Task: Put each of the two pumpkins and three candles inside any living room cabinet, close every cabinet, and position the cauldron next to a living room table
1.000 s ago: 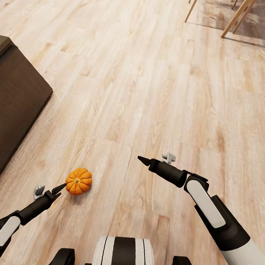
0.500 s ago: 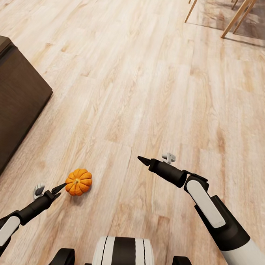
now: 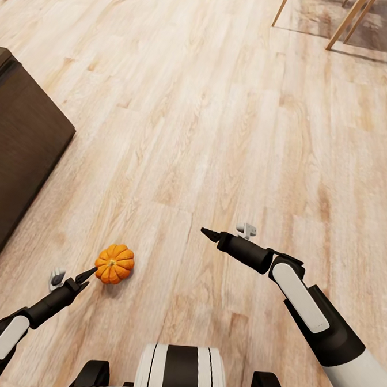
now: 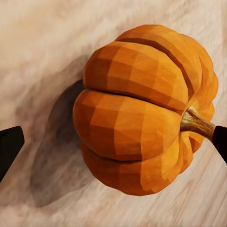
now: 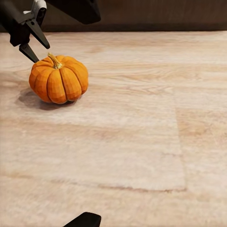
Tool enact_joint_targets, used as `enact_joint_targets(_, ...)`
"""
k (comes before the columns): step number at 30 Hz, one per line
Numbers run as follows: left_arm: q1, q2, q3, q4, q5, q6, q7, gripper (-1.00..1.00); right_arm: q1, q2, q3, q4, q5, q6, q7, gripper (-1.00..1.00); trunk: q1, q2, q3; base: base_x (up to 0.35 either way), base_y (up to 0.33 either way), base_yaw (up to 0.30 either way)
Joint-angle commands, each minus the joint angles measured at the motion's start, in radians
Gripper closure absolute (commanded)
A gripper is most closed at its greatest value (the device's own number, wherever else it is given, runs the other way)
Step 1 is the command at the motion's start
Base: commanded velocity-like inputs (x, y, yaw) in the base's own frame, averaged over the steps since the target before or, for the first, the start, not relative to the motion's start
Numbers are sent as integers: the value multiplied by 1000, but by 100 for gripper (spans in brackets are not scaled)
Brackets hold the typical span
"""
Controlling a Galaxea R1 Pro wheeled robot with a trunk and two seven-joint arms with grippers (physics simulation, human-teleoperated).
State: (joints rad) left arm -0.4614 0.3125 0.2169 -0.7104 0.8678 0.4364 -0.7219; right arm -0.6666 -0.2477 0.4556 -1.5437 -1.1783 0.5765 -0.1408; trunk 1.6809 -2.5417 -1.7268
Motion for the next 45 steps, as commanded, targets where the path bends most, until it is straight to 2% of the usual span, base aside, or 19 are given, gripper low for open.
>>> enact_joint_targets(1,0,0,1,0,6,8,-1,-100,-1,-1,2,-2,-11,0,-10,-100,0,0,0,0,0,0)
enact_joint_targets(6,0,-3,1,0,1,8,-1,-100,-1,-1,2,-2,-11,0,-10,-100,2,-1,-20,0,0,0)
enact_joint_targets(10,0,-5,1,0,-1,8,-1,-100,-1,-1,2,-3,-11,1,-10,-100,2,-1,-20,0,0,0)
enact_joint_targets(15,0,-6,1,0,-1,7,-1,-100,-1,-1,2,-3,-11,0,-10,-100,4,-3,-39,0,0,0)
enact_joint_targets(37,0,-7,1,0,-3,6,-1,-100,-1,-1,2,-3,-11,1,-10,-100,4,-3,-39,14,-31,0)
enact_joint_targets(45,0,-7,1,0,-3,5,-2,-100,-1,-1,2,-3,-11,0,-10,-100,4,-3,-39,124,-14,0)
